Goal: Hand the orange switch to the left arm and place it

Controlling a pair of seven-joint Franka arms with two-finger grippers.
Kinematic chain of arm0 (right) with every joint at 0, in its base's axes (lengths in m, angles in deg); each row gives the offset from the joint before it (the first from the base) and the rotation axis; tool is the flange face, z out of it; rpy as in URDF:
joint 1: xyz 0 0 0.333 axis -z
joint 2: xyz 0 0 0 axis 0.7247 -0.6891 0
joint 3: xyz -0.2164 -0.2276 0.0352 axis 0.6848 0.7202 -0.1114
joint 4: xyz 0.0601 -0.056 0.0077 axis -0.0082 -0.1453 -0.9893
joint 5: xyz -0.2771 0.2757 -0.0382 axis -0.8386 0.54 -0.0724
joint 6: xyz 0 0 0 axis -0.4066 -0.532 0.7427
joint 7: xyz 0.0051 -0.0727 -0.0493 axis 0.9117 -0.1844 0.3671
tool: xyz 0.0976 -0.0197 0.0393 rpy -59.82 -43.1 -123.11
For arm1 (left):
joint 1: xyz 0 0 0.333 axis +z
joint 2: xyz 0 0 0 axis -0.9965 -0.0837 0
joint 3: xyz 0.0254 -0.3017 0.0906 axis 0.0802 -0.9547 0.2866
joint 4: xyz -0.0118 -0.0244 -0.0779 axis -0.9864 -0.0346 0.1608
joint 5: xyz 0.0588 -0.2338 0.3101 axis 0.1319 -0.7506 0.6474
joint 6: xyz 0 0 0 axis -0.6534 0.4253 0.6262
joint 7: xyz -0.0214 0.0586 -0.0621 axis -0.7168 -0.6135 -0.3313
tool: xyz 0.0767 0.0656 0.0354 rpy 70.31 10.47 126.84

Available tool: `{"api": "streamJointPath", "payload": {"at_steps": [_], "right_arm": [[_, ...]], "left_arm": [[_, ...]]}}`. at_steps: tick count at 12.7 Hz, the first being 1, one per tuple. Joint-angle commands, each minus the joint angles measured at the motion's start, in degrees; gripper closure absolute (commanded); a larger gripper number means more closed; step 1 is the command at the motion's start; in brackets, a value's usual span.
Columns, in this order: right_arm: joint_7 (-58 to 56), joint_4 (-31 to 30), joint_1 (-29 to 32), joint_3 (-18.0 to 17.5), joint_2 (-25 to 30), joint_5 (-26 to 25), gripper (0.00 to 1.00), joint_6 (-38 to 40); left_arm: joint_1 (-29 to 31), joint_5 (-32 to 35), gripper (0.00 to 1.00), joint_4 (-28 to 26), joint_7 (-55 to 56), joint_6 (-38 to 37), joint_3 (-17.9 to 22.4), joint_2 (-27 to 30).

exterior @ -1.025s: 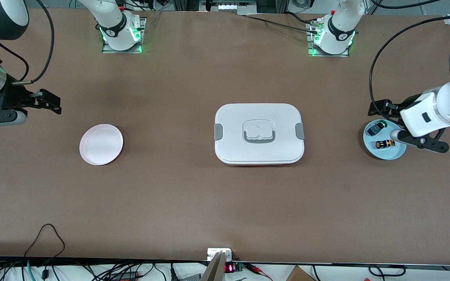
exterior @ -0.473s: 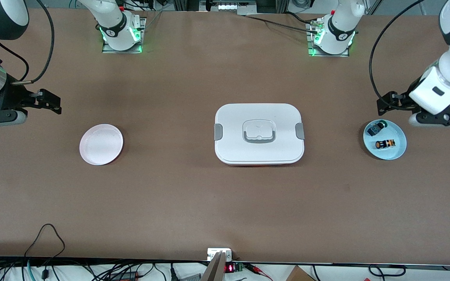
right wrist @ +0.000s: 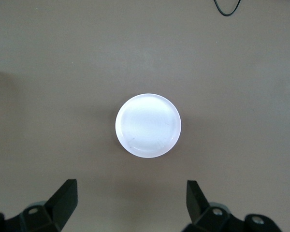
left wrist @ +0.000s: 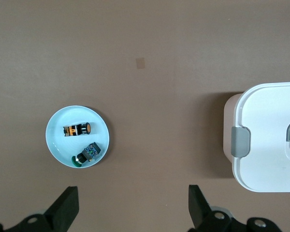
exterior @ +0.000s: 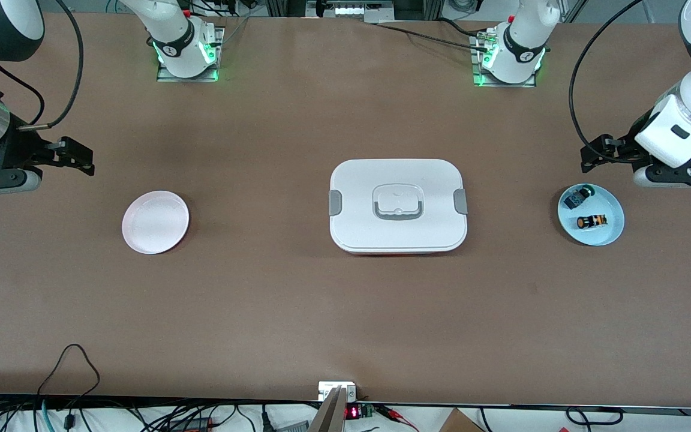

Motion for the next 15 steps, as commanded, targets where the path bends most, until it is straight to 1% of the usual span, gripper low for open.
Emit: {"api": "streamJointPath", "payload": {"at_steps": [1,7,10,15], "right_arm": [[-0.1,0.9,0.4,0.0,-0.4,1.0,0.00,0.7],[-0.3,0.9,0.7,0.0,-0.4,1.0,0.00,0.7],[-0.4,0.9,0.7,0.0,-0.5,1.0,0.00,0.7],[-0.4,0.9,0.7,0.0,-0.5,1.0,0.00,0.7]], "left_arm": [[-0.9,-1.0,0.00,-1.2,1.0,0.1,0.5,1.7],[-1.0,-1.0,0.00,-0.9,1.7,0.1,0.1,1.4],[-1.0,-1.1,0.00,0.7,1.7,-0.1,0.2,0.5],[-1.1,-1.0,0.00,0.9,1.1,-0.2,0.2,0.3]]}}
